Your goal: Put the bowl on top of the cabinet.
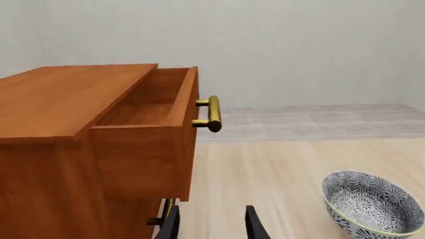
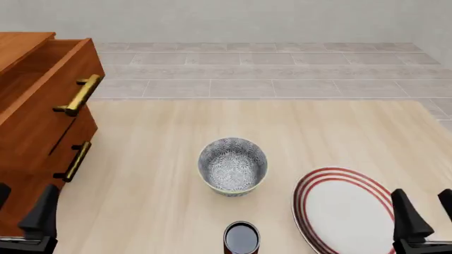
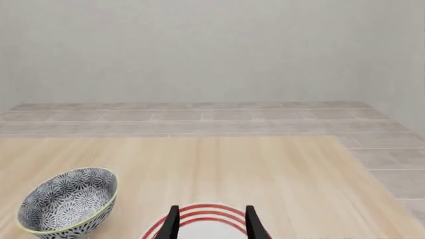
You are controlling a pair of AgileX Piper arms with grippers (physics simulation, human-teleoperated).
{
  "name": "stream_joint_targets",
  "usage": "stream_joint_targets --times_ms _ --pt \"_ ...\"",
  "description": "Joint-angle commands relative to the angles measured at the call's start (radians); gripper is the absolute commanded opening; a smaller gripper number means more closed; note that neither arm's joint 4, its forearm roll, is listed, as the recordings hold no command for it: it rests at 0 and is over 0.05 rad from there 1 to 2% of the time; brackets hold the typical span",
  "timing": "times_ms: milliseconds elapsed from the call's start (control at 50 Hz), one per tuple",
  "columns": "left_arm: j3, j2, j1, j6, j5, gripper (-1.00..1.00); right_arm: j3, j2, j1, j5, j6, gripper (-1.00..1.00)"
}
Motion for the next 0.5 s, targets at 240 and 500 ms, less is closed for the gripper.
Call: stream_joint_targets --times_ms 240,500 --pt "0.025 -0.022 -0.049 -0.028 0.039 1.00 -0.008 0.034 -0.007 -0.007 -0.002 1.00" --pt "0.027 -0.030 -0.057 -0.015 0.035 1.00 -0.014 0.050 -0.006 -0.016 -0.010 1.00"
